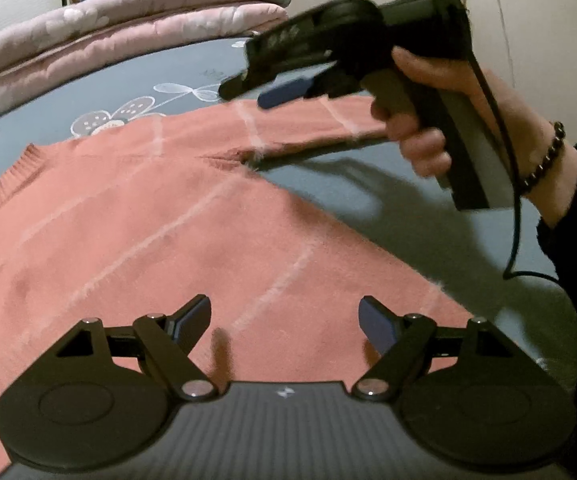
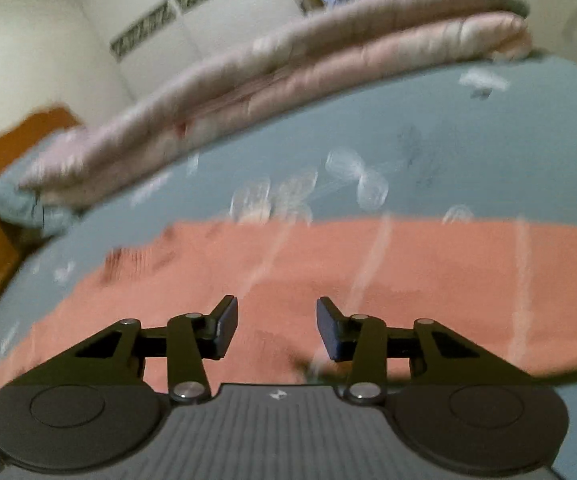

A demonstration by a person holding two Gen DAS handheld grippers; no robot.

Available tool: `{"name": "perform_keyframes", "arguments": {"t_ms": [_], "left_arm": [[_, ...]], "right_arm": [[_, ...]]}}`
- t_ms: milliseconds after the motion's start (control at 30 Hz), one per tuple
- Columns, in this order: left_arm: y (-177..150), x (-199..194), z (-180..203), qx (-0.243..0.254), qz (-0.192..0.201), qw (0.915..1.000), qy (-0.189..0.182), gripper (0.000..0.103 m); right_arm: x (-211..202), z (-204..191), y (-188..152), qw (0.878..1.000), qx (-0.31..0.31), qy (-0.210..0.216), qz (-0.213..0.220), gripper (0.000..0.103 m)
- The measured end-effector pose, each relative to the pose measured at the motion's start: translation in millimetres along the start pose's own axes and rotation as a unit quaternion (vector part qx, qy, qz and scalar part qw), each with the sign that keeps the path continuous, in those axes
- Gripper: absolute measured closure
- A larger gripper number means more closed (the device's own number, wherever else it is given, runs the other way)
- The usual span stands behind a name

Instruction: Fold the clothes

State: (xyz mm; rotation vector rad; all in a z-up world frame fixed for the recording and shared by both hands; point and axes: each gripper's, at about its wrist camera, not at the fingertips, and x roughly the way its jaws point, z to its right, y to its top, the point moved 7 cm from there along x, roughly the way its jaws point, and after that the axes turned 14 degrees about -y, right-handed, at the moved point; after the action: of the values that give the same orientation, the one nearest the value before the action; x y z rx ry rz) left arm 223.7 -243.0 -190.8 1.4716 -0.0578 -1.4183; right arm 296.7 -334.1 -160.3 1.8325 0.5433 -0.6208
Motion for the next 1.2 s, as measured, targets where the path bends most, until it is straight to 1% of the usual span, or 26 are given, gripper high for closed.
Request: {"name": "perform_keyframes", "arguments": {"t_ms": [33,133,167,200,233,267,300,333,367,400,433,467,533,600,667,700,733,767,800,900,933,1000,1067,1133,1200], "left_arm": [[-1,1,-1,-0.003,0.000,1.0000,-0.001,0.022],[-4,2,-3,-0.009,0.000,1.0000,0.001,0.022],[-5,2,-3,-0.012,0.001,0.9999,0.001,0.022],[-6,1,-4,-0.014,0.002,0.9999,0.001,0.022],[-7,0,-4,-0.017,0.004,0.9999,-0.001,0.022],[-8,-1,-5,-0.018,0.004,0.9998,-0.004,0.022],[-9,-1,-5,-0.019,0.004,0.9998,-0.008,0.022],[-10,-2,-5,-0.019,0.004,0.9998,-0.009,0.022],[-12,-2,-6,-0.018,0.004,0.9998,-0.009,0.022],[-13,-3,-7,-0.018,0.004,0.9998,-0.008,0.022],[-13,-3,-7,-0.021,0.007,0.9997,-0.007,0.022],[-13,-4,-8,-0.025,0.011,0.9996,-0.007,0.022],[-14,-7,-8,-0.031,0.016,0.9993,-0.011,0.022],[-13,-7,-7,-0.030,0.017,0.9993,-0.014,0.022],[-13,-9,-5,-0.024,0.017,0.9995,-0.015,0.022],[-13,-10,-5,-0.021,0.016,0.9995,-0.014,0.022],[-13,-10,-6,-0.019,0.015,0.9996,-0.013,0.022],[-14,-12,-7,-0.018,0.014,0.9997,-0.011,0.022],[-15,-14,-7,-0.016,0.014,0.9997,-0.010,0.022],[-17,-21,-12,-0.021,0.014,0.9997,-0.002,0.022],[-17,-24,-13,-0.024,0.014,0.9996,0.002,0.022],[-18,-29,-17,-0.030,0.014,0.9994,0.008,0.022],[-18,-34,-20,-0.036,0.014,0.9992,0.014,0.022],[-19,-39,-23,-0.041,0.014,0.9988,0.021,0.022],[-19,-45,-27,-0.047,0.014,0.9984,0.027,0.022]], "right_arm": [[4,2,3,1.000,0.005,0.002,-0.006,0.054],[36,-1,6,0.999,0.004,0.011,-0.049,0.054],[48,-4,7,0.998,-0.002,0.008,-0.063,0.054],[60,-5,7,0.997,-0.016,-0.009,-0.072,0.055],[69,-4,7,0.996,-0.034,-0.034,-0.073,0.058],[75,-1,7,0.995,-0.052,-0.049,-0.068,0.068],[77,1,8,0.995,-0.061,-0.053,-0.065,0.074],[77,2,10,0.994,-0.061,-0.055,-0.070,0.075],[74,3,11,0.994,-0.061,-0.060,-0.075,0.074],[70,1,14,0.992,-0.069,-0.071,-0.074,0.070],[64,-5,17,0.991,-0.087,-0.084,-0.063,0.067],[58,-14,21,0.988,-0.113,-0.090,-0.049,0.060],[59,-33,26,0.981,-0.164,-0.103,-0.031,0.059],[73,-47,26,0.972,-0.205,-0.112,-0.034,0.059],[95,-50,22,0.965,-0.224,-0.125,-0.053,0.058],[107,-49,20,0.962,-0.231,-0.136,-0.058,0.055],[113,-48,21,0.962,-0.228,-0.141,-0.053,0.054],[114,-47,25,0.965,-0.217,-0.141,-0.050,0.053],[111,-46,29,0.967,-0.204,-0.141,-0.055,0.053],[84,-44,35,0.972,-0.185,-0.136,-0.044,0.052],[73,-42,34,0.973,-0.183,-0.137,-0.041,0.051],[61,-33,27,0.969,-0.186,-0.154,-0.048,0.046],[52,-26,20,0.966,-0.188,-0.168,-0.055,0.046],[46,-29,20,0.967,-0.185,-0.166,-0.055,0.046],[40,-31,19,0.968,-0.181,-0.165,-0.056,0.041]]}}
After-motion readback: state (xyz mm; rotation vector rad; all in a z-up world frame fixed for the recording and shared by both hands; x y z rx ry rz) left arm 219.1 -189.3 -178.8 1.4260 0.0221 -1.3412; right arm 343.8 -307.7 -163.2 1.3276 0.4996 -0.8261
